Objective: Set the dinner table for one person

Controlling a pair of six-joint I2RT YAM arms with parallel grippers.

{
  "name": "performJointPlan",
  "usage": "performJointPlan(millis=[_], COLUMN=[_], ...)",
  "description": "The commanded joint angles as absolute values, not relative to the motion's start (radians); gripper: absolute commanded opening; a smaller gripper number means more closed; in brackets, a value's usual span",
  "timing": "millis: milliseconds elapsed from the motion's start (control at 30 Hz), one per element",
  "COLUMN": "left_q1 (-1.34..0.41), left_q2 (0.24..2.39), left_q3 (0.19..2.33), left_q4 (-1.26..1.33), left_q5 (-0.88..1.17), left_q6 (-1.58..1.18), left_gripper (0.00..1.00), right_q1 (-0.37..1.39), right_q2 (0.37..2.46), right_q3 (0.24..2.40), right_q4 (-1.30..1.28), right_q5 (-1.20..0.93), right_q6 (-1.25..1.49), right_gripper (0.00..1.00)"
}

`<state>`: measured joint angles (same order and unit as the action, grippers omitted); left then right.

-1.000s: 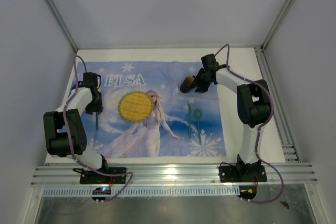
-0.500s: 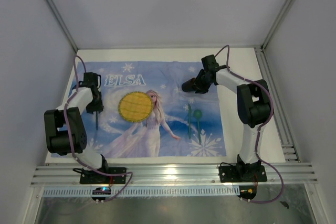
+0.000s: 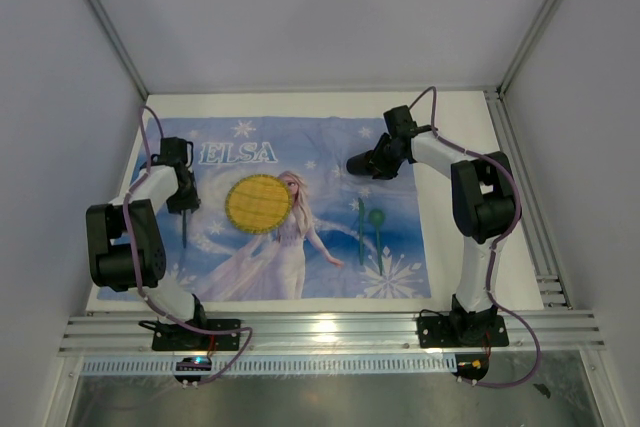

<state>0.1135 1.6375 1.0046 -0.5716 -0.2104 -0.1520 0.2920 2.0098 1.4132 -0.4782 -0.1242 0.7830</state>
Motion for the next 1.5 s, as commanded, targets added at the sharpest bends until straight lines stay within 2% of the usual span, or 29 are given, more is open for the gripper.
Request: performJointPlan(millis=[0,300,667,1267,1467], left_q1=[0.115,0.115,0.115,0.115,0.115], left_q2=[1.626,1.605,1.606,1.660,1.674], left_q3=[1.022,1.025,1.022,1.026,1.014], left_q4=[-0.534,-0.546,-0.543,-0.517,-0.506], left_q5=[-0.202,-0.192,-0.169,-0.127,-0.109], left_q6=[-0.169,-0.175,-0.167,-0.158,-0.161], left_gripper=[0.34,0.34,0.34,0.33,0.33], right_q1=[0.290,0.290,0.305,0.341,0.360], right_q2=[1.990,2.002,1.988,1.962,1.962], right_q3=[1.407,1.416,1.562,1.557,1.559], right_q4=[-0.466,-0.463,-0.477,-0.482,-0.405], right_q5=[-0.109,-0.121,-0.132,-0.115,-0.198], right_q6=[0.759,0.752,0.626,0.611,0.575], right_gripper=[0.40,0.40,0.40,0.40,0.40])
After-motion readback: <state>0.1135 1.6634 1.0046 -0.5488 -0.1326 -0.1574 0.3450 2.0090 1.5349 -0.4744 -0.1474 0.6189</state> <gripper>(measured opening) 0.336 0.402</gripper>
